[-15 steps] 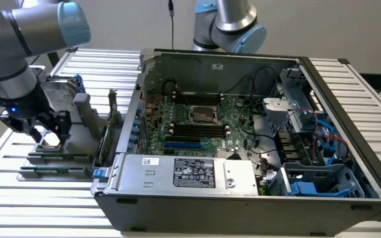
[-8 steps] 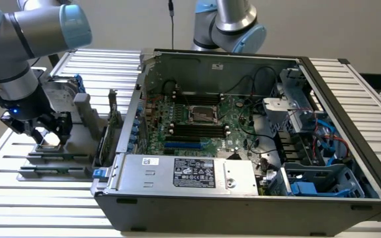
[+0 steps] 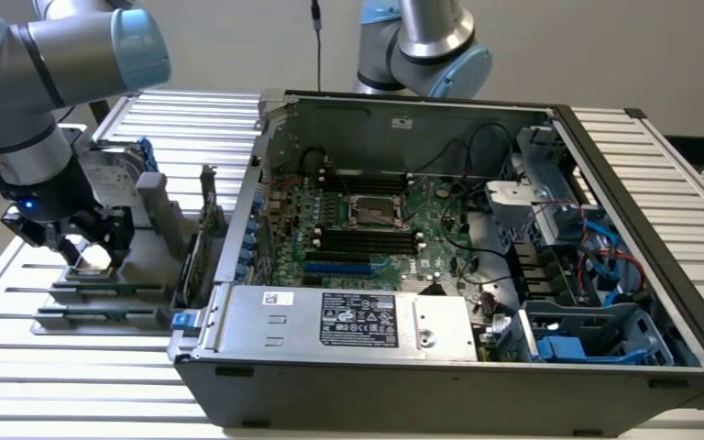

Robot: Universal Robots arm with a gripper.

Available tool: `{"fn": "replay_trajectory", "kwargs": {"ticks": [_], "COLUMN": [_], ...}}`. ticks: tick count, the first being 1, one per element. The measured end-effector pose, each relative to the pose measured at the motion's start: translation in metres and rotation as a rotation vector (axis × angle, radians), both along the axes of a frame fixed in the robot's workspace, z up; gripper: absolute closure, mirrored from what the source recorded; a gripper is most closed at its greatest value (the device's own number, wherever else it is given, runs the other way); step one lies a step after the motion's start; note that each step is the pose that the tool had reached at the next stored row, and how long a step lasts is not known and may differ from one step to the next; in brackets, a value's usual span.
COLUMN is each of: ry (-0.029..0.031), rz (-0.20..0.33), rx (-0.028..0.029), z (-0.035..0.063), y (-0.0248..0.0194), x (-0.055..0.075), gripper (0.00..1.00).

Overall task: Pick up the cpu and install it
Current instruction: 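Pick up the cpu and move it towards the insertion slot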

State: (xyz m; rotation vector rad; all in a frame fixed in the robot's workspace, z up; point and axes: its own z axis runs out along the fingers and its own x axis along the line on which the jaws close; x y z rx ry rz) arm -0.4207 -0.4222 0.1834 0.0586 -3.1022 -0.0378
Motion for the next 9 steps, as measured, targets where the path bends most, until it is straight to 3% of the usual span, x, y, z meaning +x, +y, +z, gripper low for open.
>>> {"fn": "replay_trajectory", "kwargs": {"ticks": [6, 7, 9], "ry": [0.0029, 0.0030, 0.0040], "rz": [0.000, 0.000, 0.000], "rx": [0.0000, 0.0000, 0.0001], "z": [-0.0003, -0.0003, -0.0003], "y": [0.0001, 0.0001, 0.0001], "x": [-0.0001, -0.0001, 0.0000], "gripper": [0.36, 0.43, 0.45]}}
